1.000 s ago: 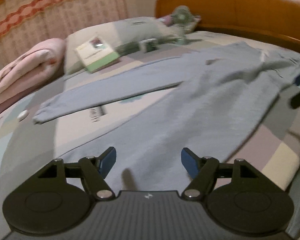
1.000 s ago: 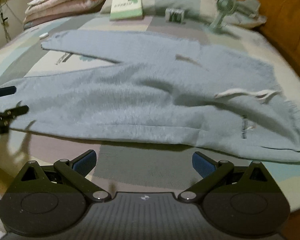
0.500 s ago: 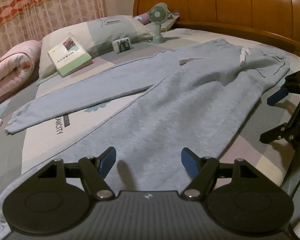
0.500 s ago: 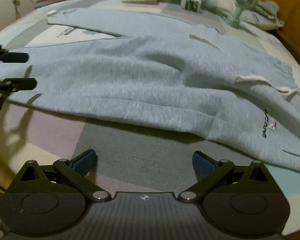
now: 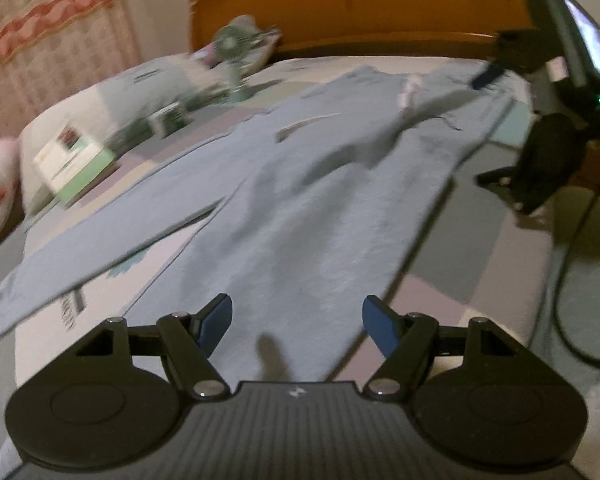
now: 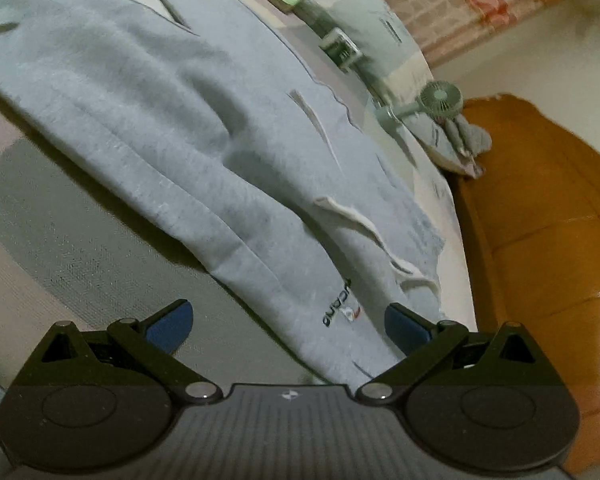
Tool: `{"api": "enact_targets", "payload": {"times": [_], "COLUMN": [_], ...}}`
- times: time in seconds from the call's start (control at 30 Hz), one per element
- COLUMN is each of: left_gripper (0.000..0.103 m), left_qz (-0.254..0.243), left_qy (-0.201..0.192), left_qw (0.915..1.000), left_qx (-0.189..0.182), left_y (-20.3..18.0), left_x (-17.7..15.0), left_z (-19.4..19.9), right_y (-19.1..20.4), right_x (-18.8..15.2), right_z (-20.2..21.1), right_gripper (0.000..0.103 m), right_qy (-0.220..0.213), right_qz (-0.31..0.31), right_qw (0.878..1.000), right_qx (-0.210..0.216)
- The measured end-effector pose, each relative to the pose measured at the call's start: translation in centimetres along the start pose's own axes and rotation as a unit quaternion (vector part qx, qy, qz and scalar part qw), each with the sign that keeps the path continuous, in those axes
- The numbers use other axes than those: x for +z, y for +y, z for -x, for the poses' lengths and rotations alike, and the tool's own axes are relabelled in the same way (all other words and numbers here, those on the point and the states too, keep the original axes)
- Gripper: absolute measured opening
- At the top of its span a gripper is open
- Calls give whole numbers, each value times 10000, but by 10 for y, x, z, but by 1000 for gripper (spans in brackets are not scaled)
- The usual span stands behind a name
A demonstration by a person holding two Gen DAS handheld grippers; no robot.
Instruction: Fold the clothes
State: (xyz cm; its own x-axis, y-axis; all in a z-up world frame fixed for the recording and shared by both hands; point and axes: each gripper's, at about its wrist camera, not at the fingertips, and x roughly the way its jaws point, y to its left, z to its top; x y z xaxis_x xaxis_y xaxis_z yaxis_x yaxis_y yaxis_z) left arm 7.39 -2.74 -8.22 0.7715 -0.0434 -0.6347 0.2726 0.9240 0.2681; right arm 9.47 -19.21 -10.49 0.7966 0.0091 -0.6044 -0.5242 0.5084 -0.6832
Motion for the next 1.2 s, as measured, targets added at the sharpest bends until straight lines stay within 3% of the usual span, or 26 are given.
{"api": "enact_targets", "payload": {"times": [0.27, 0.37, 0.6, 0.73, 0.83, 0.97, 1.2], "left_gripper": [73, 73, 73, 73, 73, 73, 73], "left_qz": [-209, -258, -542, -807, -1341, -2154, -2854], "left_qy": [-59, 28, 211, 76, 47, 2, -225], "left_qw": [9998, 9996, 9981, 9967, 9909, 9754, 9559], "left_qx": [-32, 94, 185, -24, 112, 475, 660], "left_y": [-14, -11, -8, -23, -45, -74, -103], "left_x": [15, 13, 7, 18, 30, 38, 47], "left_z": [-5, -6, -9, -18, -33, -50, -71], "right_y": [33, 21, -14, -7, -3, -10, -5], "right_x": [29, 25, -7, -7, -6, -3, 8], "right_z": [-5, -11, -32, -31, -30, -31, -30], "right_gripper": [103, 103, 103, 103, 103, 103, 103], "right_qy": [-748, -696, -68, -231, -358, -398, -670], "right_qz": [1064, 872, 634, 954, 1212, 1235, 1040], "right_qw": [9910, 9932, 9951, 9918, 9888, 9900, 9920], "right_qx": [-332, -344, -756, -814, -800, -551, -263]}}
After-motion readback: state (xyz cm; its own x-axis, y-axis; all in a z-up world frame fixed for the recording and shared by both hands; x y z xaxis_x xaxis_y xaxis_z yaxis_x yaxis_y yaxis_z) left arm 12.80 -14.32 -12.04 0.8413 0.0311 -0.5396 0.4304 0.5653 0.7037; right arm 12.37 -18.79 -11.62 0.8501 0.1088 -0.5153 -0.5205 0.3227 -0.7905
